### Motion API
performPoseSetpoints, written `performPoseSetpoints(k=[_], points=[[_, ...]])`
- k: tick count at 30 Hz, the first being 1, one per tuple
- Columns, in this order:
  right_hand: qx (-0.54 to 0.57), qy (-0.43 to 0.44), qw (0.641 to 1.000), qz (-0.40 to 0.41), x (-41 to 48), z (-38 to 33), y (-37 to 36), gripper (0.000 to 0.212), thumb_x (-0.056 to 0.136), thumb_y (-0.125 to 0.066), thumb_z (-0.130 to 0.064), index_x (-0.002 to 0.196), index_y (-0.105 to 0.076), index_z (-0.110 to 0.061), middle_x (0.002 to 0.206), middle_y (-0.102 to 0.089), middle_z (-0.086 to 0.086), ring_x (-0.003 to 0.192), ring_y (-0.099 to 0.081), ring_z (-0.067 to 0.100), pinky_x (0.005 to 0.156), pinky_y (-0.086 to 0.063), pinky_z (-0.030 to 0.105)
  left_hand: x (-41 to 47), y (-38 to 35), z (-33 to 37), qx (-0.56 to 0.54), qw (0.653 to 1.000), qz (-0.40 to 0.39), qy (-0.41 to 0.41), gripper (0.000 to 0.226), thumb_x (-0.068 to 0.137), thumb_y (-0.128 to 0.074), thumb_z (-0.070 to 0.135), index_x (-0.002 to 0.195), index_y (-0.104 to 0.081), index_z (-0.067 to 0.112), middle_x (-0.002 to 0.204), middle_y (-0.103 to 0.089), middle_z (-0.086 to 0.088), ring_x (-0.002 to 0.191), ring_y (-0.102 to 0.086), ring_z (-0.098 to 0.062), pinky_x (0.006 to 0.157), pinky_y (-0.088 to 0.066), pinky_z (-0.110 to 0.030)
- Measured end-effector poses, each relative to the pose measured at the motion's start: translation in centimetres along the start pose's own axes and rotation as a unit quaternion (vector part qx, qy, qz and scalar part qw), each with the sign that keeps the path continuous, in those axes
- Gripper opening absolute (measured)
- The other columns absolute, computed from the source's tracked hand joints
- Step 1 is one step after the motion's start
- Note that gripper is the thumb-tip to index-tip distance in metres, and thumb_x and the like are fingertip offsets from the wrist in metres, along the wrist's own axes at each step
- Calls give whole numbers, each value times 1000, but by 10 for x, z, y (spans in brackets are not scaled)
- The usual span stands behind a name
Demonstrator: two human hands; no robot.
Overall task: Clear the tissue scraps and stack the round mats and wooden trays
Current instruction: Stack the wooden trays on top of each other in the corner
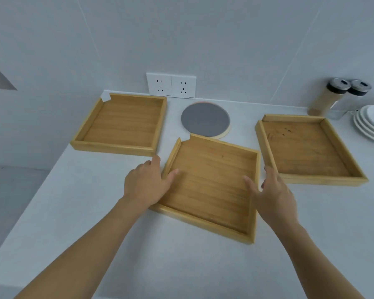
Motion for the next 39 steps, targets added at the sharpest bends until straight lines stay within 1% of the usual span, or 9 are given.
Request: performPoseSetpoints(k=[5, 8, 12, 15, 23, 28, 32, 35, 39], points=[[-63, -51, 995, -65, -8, 12, -11, 61, 91, -40, -53, 131, -34, -9, 111, -62, 14, 100, -60, 35, 73, -44, 38, 2, -18, -4, 30, 999, -32, -4, 46, 92, -33, 52, 116, -42, 14, 106, -60, -5, 90, -59, -26, 66, -45, -33], [-55, -64, 992, -95, -10, 17, -20, 52, 93, -39, -49, 124, -38, -8, 104, -62, 16, 94, -59, 36, 68, -39, 36, 0, -25, -7, 22, 999, -36, -17, 34, 96, -33, 41, 109, -42, 11, 97, -60, -7, 78, -56, -27, 61, -41, -32], [-16, -53, 993, -106, -11, 21, -31, 22, 96, -35, -29, 93, -40, -7, 80, -54, 11, 73, -52, 31, 65, -42, 38, -2, -27, -4, 6, 999, -25, -38, 23, 98, -31, 31, 93, -37, 10, 82, -54, -6, 66, -48, -25, 58, -37, -33], [-19, -39, 994, -101, -9, 21, -30, 19, 94, -33, -21, 79, -35, -9, 66, -48, 6, 63, -49, 27, 59, -40, 36, -6, -26, -4, -15, 999, -26, -41, 21, 99, -29, 30, 87, -33, 12, 77, -50, -3, 65, -49, -24, 58, -38, -33], [-5, 36, 998, -49, 13, -13, -8, 16, 93, -37, -17, 85, -41, -4, 63, -52, 11, 63, -55, 35, 58, -46, 41, 3, 14, -17, -45, 998, 46, -10, 23, 98, -31, 31, 86, -37, 12, 75, -52, -2, 66, -48, -27, 61, -37, -33], [-24, 88, 995, -48, 41, -67, -4, 14, 94, -37, -20, 89, -38, -7, 72, -56, 12, 67, -55, 32, 58, -43, 37, 31, 46, -46, -58, 995, 83, 16, 25, 97, -33, 32, 92, -45, 11, 75, -58, -6, 69, -54, -28, 62, -40, -35], [-19, 114, 992, -47, 69, -117, -19, 17, 93, -37, -19, 85, -40, -5, 63, -46, 5, 61, -49, 28, 56, -40, 35, 61, 67, -80, -67, 992, 99, 34, 23, 97, -35, 31, 93, -46, 12, 73, -53, -2, 67, -52, -23, 56, -37, -33], [-14, 117, 991, -65, 84, -153, -36, 16, 93, -36, -20, 86, -39, -6, 69, -49, 7, 66, -53, 30, 57, -41, 35, 83, 77, -110, -43, 993, 100, 52, 21, 97, -35, 31, 89, -41, 12, 74, -51, -3, 67, -47, -25, 60, -35, -34], [-15, 114, 990, -87, 102, -198, -67, 16, 93, -35, -21, 85, -38, -7, 77, -53, 10, 72, -56, 32, 61, -43, 37, 120, 84, -152, -11, 993, 90, 76, 24, 97, -35, 31, 89, -42, 9, 84, -57, -10, 76, -53, -33, 64, -39, -36]])
Point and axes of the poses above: each hand's wrist, its own x-axis towards the middle knuckle, its own y-axis out of the back of the hand, z = x × y, the point moved 3 cm from there along x, towards the middle knuckle
